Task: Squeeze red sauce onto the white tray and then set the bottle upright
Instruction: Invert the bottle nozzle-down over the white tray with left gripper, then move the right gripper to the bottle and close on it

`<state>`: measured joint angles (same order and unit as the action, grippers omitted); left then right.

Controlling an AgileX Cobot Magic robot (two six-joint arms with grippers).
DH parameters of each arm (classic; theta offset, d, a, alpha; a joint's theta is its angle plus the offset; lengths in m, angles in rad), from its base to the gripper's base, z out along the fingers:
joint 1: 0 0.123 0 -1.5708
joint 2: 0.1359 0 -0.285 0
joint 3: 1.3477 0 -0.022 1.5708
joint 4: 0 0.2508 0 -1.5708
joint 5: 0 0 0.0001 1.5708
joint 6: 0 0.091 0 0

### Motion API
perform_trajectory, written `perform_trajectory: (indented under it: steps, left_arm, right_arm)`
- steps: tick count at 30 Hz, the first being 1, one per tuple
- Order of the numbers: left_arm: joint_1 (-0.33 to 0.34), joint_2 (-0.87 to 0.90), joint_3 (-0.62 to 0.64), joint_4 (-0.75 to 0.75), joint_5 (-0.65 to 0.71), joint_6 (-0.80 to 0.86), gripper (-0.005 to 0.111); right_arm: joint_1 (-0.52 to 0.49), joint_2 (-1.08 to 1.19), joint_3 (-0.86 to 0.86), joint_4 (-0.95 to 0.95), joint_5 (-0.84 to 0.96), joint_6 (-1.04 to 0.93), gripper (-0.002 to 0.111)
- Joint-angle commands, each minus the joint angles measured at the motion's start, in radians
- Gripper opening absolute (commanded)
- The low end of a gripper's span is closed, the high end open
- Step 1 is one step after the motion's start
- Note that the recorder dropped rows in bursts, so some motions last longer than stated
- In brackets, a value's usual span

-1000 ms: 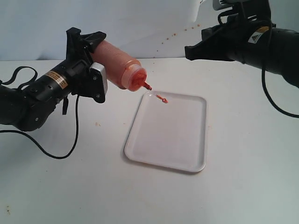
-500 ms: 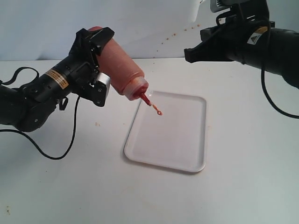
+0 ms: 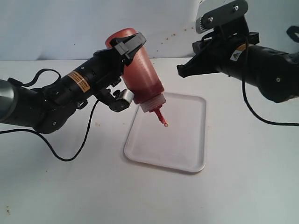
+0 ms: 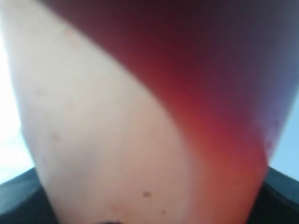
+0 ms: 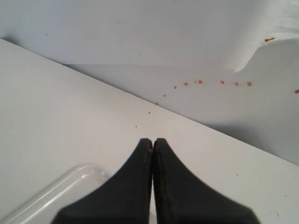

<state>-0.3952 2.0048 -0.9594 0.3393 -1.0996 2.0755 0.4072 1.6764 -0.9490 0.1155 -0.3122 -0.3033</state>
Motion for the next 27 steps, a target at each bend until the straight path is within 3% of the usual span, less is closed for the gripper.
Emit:
perform_trajectory:
  steps: [1,6,14,19,20,22,25,26,27]
  left_arm:
    - [-0.004,-0.014,-0.036,-0.047,-0.055,0.019,0.0]
    - [-0.004,-0.014,-0.067,-0.047,-0.055,0.019,0.0]
    - [-0.004,-0.014,-0.089,-0.02,-0.055,0.019,0.0]
    - [-0.004,-0.014,-0.089,-0.014,-0.055,0.019,0.0]
    - [-0.004,-0.014,-0.089,-0.014,-0.055,0.019,0.0]
    - [-0.004,-0.014,-0.089,-0.014,-0.055,0.019,0.0]
    - [-0.004,-0.014,-0.089,-0.014,-0.055,0.019,0.0]
    - [-0.004,-0.014,-0.089,-0.014,-0.055,0.019,0.0]
    - [-0.004,-0.014,-0.089,-0.014,-0.055,0.019,0.0]
  right_arm:
    - [0.002,0.03,0.004,-0.005,-0.06,0.002,0.0]
    - [-0.002,0.032,0.004,0.066,-0.053,0.096,0.0]
    - [-0.017,0.032,0.004,-0.206,-0.053,0.391,0.0]
    - [-0.029,0.032,0.004,-0.228,-0.086,0.352,0.002]
    - [-0.029,0.032,0.004,-0.228,-0.086,0.352,0.006]
    - [-0.026,0.032,0.004,-0.228,-0.086,0.352,0.028]
    - [-0.016,0.045,0.004,-0.23,-0.102,0.323,0.097]
    - [-0.013,0.05,0.004,-0.234,-0.106,0.313,0.106]
    - [-0.011,0.053,0.004,-0.241,-0.11,0.294,0.105]
